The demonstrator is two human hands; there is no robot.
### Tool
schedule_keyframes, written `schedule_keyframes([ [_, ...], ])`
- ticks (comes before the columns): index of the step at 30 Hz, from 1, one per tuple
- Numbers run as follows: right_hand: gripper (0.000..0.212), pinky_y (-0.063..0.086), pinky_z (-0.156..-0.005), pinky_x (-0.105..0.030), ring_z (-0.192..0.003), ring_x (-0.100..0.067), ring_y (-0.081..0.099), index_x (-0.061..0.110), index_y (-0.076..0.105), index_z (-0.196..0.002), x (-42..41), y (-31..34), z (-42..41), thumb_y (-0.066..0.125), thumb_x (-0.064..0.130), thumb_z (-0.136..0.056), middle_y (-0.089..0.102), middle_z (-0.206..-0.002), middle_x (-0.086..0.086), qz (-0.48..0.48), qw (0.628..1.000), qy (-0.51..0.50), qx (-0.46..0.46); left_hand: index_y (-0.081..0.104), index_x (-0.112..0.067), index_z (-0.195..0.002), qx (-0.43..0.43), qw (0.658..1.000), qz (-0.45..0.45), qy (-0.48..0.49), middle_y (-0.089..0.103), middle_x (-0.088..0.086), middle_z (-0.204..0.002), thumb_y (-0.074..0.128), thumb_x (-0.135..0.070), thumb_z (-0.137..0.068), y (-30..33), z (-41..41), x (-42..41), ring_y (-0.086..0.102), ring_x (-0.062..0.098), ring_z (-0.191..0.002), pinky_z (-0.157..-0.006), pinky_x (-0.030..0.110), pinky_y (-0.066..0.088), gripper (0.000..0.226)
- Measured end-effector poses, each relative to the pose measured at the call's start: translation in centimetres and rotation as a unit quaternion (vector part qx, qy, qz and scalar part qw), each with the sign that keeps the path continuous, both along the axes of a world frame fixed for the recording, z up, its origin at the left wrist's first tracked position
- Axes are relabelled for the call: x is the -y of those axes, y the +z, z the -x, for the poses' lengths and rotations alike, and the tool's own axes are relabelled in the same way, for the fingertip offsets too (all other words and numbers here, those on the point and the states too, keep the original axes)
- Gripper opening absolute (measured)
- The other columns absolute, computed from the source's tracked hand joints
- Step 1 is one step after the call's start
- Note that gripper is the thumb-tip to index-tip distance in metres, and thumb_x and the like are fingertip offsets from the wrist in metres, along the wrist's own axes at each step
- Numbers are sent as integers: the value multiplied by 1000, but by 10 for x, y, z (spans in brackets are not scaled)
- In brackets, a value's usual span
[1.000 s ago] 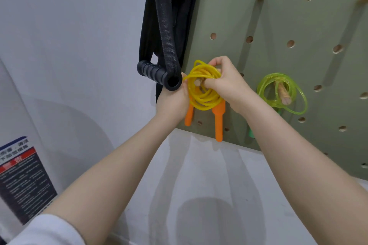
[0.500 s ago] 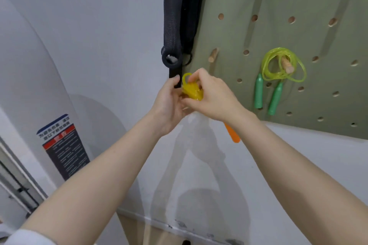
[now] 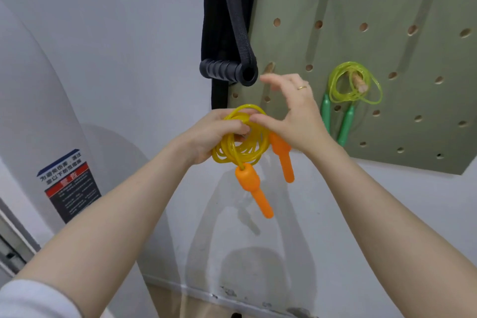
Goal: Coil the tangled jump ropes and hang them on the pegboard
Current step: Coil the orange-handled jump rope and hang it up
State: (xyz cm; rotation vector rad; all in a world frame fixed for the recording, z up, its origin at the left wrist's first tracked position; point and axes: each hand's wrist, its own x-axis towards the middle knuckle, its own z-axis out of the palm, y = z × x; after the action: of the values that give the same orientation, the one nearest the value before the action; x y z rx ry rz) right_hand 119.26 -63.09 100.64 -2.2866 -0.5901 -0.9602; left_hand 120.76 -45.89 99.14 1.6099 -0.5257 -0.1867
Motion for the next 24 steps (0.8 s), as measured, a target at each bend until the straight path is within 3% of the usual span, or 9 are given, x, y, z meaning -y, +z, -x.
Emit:
schedule_keyframes([
  [2, 68, 34, -100, -22, -118, -9, 45, 24, 42, -136, 4, 4, -4, 68, 44, -76, 48, -126, 3, -17, 987, 101, -121, 66, -13, -93, 12, 999, 5, -29, 57, 10, -83, 58, -11, -64, 2, -4, 4, 56, 16, -76, -72, 24, 48, 30],
  [4, 53, 40, -97, -21, -110, -3, 52, 20, 45, -133, 5, 4, -10, 66, 28, -85, 55, -119, 9, -27, 966, 161, -202, 66, -14, -95, 29, 998, 13, -54, 58, 12, -87, 59, -10, -63, 4, -10, 9, 57, 18, -80, -73, 25, 48, 34],
  [8, 30, 43, -83, -16, -91, -3, 56, 20, 58, -113, 9, 13, -18, 67, 24, -84, 60, -96, 13, -22, 986, 108, -122, 61, -15, -101, 96, 994, 46, -19, 62, 2, -87, 57, -7, -70, 6, -24, 21, 61, 9, -79, -69, 20, 50, 32],
  [12, 24, 39, -74, -11, -83, -7, 53, 16, 63, -101, 19, 22, -29, 68, 27, -80, 59, -89, 8, -56, 996, 74, 5, 54, -15, -103, 152, 978, 115, 87, 62, -3, -88, 65, -19, -74, 4, -37, 33, 61, 1, -76, -66, 16, 49, 32],
  [16, 20, 40, -75, -10, -82, -4, 51, 17, 61, -99, 19, 29, -45, 66, 24, -81, 57, -92, 7, -93, 991, 80, 49, 53, -16, -100, 203, 956, 165, 134, 60, 0, -92, 60, -19, -80, 7, -53, 43, 59, 4, -83, -74, 19, 49, 22],
  [19, 11, 43, -77, -17, -83, -7, 55, 23, 57, -94, 14, 35, -62, 62, 26, -86, 61, -92, 1, -149, 986, 69, 40, 56, -18, -107, 207, 949, 175, 160, 62, 2, -103, 55, -28, -86, 17, -68, 51, 60, 12, -96, -86, 31, 51, 22],
  [21, 8, 44, -82, -25, -88, -12, 56, 22, 57, -95, 14, 40, -79, 57, 27, -89, 62, -95, -2, -168, 984, 60, 21, 59, -22, -108, 193, 951, 161, 179, 65, 1, -106, 53, -32, -90, 25, -80, 56, 62, 16, -98, -86, 36, 53, 22],
  [24, 25, 39, -94, -37, -106, -22, 52, 17, 56, -116, 18, 40, -106, 49, 28, -94, 59, -112, -9, -108, 994, -9, -6, 60, -8, -114, 168, 959, 133, 184, 66, 1, -94, 48, -17, -97, 30, -102, 65, 65, 1, -85, -75, 21, 52, 22],
])
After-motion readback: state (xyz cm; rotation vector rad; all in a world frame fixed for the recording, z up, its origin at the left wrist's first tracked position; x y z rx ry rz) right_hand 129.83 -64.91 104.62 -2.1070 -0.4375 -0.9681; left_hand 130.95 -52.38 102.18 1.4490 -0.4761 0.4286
